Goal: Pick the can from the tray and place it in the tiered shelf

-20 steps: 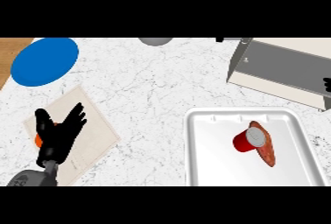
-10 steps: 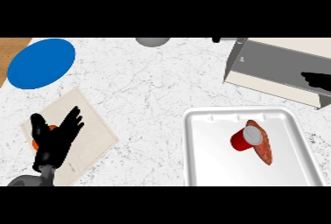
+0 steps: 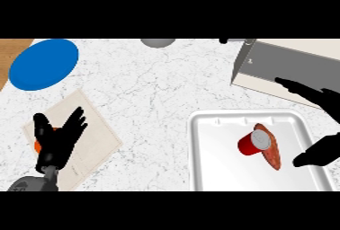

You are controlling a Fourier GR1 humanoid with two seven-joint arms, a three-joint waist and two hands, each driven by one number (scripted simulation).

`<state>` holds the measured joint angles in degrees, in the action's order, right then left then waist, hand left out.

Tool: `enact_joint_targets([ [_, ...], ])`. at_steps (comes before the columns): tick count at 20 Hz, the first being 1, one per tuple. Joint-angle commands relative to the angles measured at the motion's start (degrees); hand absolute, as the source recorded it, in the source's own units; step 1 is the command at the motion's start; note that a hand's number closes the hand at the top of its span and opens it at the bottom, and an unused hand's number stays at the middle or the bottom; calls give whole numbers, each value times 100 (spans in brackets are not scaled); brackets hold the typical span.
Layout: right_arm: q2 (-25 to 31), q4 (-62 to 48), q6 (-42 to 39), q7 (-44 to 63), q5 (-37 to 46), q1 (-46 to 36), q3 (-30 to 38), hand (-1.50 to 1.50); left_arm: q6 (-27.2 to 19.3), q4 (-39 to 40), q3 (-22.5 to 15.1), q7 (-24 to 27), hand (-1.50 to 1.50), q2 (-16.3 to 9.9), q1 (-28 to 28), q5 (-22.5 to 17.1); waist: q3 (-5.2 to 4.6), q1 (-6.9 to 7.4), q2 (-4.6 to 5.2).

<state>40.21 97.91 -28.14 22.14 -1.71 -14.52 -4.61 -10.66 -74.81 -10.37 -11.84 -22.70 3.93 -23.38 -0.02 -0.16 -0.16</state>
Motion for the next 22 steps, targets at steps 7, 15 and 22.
enact_joint_targets([
  [7, -556, 516, -394, 1016, 881, 21, -376, -150, 164, 95, 233, -14, 0, 327, 63, 341, 1, 16, 14],
  [15, -925, 907, -105, 952, 2069, 832, -604, -150, 350, -396, 382, -269, 0, 284, -300, 482, 3, 10, 8],
  [22, -1454, 473, -224, 514, 2754, 746, -389, -150, 376, -230, 581, -325, 0, 667, -134, 908, 3, 18, 14],
])
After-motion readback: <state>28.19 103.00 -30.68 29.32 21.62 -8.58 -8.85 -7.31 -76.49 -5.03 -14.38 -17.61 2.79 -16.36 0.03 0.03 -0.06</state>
